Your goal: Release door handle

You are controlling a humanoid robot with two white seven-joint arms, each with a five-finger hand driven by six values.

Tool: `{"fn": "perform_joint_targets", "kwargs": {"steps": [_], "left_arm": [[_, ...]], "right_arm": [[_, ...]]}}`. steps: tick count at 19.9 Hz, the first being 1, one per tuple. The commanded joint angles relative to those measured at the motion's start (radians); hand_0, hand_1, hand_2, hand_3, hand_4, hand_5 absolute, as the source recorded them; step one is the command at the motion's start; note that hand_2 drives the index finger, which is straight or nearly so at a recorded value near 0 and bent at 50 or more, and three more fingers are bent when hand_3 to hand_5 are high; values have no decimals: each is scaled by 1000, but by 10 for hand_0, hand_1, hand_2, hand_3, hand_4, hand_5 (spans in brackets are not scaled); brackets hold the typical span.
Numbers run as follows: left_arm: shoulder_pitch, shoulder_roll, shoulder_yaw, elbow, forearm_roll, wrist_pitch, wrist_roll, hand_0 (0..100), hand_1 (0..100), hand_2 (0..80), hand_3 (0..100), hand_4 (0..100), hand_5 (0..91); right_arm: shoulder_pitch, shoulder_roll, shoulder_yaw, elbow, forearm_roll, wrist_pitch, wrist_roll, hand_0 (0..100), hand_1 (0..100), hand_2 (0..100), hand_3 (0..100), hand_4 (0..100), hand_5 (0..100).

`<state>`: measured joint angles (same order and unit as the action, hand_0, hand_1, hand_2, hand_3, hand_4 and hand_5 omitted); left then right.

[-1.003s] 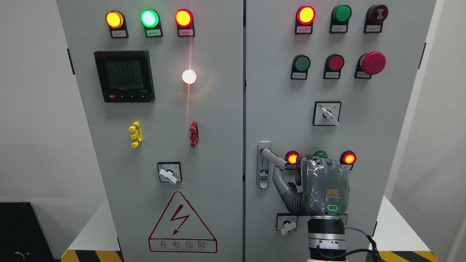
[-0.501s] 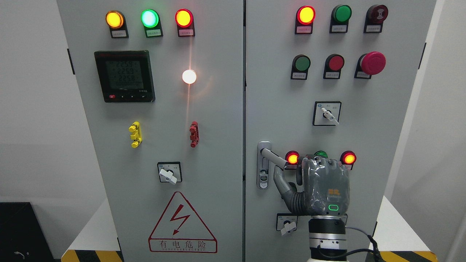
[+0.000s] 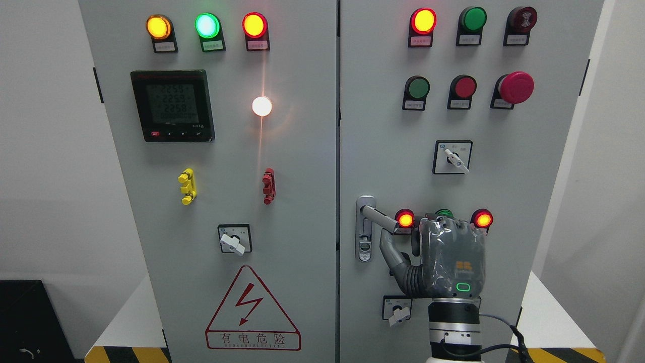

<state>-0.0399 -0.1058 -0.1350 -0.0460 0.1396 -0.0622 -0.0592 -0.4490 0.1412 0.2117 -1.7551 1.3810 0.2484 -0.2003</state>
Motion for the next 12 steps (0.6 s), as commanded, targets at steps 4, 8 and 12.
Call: {"fn": "perform_joint_targets", "kwargs": {"steps": [4, 8, 12], "left_arm": [[0, 0, 0, 0, 0, -1, -1, 120, 556, 0, 0, 0, 0], [0, 0, 0, 0, 0, -1, -1, 120, 556, 0, 0, 0, 0], [0, 0, 0, 0, 0, -1, -1, 120, 556, 0, 0, 0, 0]], "right_arm": [[-2, 0, -5, 0, -8, -1, -2, 456, 415, 997, 1000, 953, 1000], [-4, 0, -5, 0, -8, -1, -4, 456, 415, 997, 1000, 953, 1000], [-5, 0, -5, 0, -8, -1, -5, 455, 418, 997, 1000, 952, 1000]]}}
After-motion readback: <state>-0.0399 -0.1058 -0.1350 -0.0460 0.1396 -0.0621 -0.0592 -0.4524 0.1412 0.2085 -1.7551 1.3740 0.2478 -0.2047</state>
